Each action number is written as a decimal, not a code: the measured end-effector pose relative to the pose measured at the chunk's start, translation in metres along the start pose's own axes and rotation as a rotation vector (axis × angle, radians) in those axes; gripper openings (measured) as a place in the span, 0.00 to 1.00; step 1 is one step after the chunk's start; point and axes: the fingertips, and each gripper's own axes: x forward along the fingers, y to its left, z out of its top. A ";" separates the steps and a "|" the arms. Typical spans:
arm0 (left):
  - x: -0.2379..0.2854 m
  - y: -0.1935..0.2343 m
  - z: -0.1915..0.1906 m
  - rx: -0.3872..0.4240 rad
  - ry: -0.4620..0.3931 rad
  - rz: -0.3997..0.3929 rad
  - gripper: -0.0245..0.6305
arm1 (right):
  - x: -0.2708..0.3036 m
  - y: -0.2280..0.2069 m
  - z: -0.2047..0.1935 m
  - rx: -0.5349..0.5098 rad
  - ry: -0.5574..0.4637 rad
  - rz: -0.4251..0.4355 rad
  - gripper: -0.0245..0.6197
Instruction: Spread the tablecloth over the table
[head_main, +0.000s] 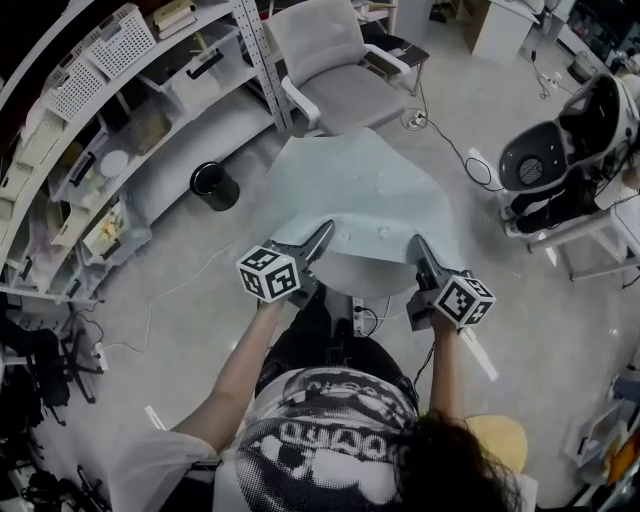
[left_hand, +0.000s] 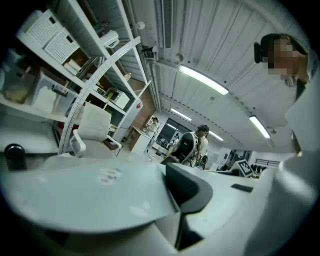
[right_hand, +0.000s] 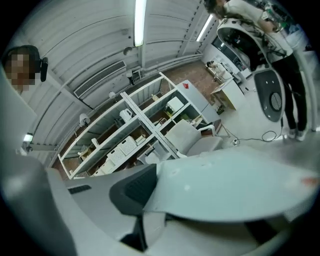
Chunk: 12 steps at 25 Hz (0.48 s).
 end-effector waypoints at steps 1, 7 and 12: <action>-0.003 -0.001 -0.010 -0.027 0.004 0.007 0.14 | -0.005 -0.004 -0.008 -0.001 0.014 -0.004 0.11; -0.019 0.000 -0.056 -0.117 0.060 0.042 0.14 | -0.022 -0.019 -0.048 0.066 0.059 -0.018 0.12; -0.033 0.006 -0.093 -0.234 0.102 0.058 0.14 | -0.033 -0.030 -0.081 0.121 0.093 -0.041 0.12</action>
